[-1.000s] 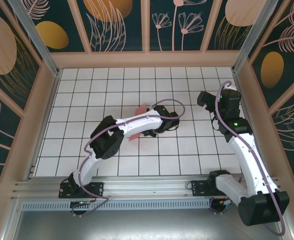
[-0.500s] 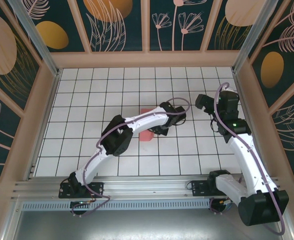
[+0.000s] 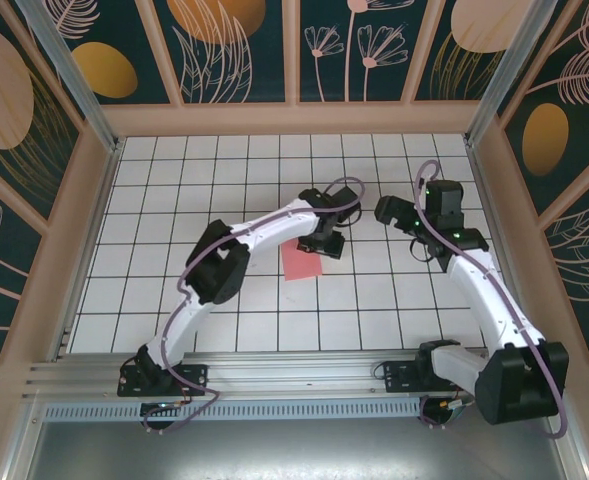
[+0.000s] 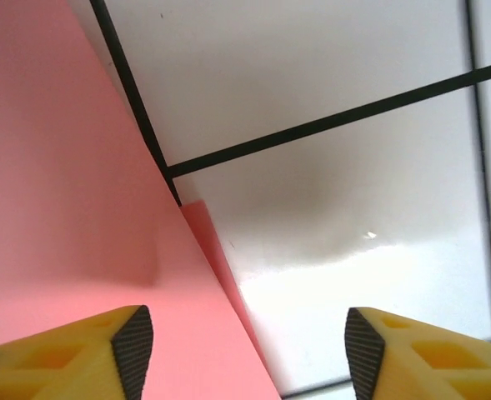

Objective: Fold a paper plane with a square sheet of paper (fold left side to right side)
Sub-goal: Turn over the paper at the center of the table, then third fold the triangle at the center of the table.

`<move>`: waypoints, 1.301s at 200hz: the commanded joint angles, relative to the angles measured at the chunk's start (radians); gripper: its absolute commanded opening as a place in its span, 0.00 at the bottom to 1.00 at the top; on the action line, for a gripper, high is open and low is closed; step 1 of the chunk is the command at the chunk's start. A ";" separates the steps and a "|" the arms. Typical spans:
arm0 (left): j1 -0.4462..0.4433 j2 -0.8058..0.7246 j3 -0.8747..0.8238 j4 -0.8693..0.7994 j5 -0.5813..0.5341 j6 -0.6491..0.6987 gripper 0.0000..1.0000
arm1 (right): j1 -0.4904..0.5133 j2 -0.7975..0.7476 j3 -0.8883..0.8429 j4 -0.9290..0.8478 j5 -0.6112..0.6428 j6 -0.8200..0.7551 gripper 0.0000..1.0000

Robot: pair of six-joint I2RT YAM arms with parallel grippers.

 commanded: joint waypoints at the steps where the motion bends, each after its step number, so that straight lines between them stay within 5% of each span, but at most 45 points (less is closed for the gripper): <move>1: 0.038 -0.188 -0.133 0.193 0.084 0.031 0.68 | 0.011 0.049 -0.028 0.088 -0.166 0.043 0.91; 56: 0.265 -0.656 -0.817 0.799 0.310 -0.106 0.74 | 0.182 0.327 0.039 0.286 -0.297 0.125 0.62; 101: 0.398 -0.773 -1.126 1.118 0.429 -0.218 0.75 | 0.290 0.609 0.201 0.352 -0.295 0.141 0.50; 163: 0.413 -0.678 -1.192 1.242 0.509 -0.267 0.71 | 0.324 0.840 0.370 0.329 -0.259 0.120 0.48; 260: 0.412 -0.597 -1.162 1.217 0.555 -0.260 0.67 | 0.320 0.934 0.420 0.251 -0.216 0.060 0.46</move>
